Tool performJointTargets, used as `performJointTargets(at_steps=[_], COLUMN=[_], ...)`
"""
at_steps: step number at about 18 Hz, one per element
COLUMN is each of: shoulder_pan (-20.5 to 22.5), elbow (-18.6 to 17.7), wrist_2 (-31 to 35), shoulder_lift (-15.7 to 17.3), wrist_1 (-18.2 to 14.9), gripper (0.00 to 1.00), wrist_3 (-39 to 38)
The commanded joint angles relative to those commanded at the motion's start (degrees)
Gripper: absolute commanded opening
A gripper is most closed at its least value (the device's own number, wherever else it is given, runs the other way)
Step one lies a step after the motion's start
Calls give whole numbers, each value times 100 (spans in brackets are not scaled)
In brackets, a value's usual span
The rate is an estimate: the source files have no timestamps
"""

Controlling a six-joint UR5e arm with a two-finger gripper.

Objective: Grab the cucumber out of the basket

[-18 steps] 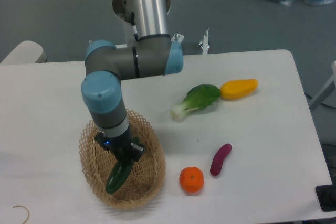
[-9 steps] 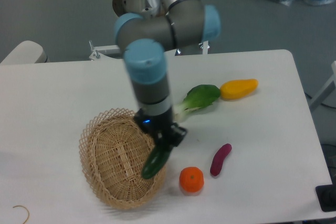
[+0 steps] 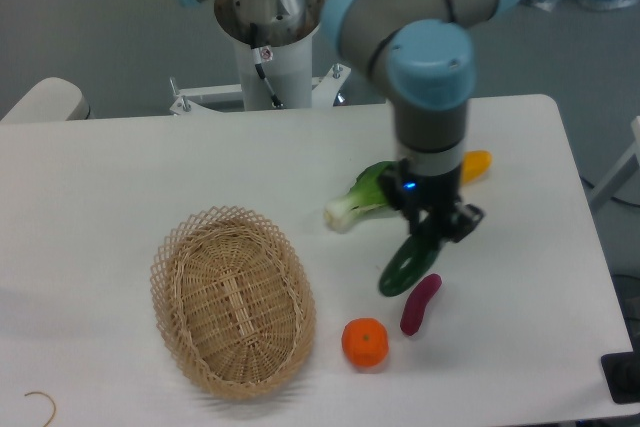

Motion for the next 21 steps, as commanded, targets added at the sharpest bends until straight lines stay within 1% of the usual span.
performJointTargets(at_steps=[4,6,10,21], shoulder_pan=[141,176,176,176], elbow=[18,0,-9,-26], wrist_2=[-62,-97,-193,-202], shoulder_lift=[-18,-9,35,44], wrist_1=[-9,-79,-158,-150], gripper=[43,43,43,43], wrist_3=[80,168,186,186])
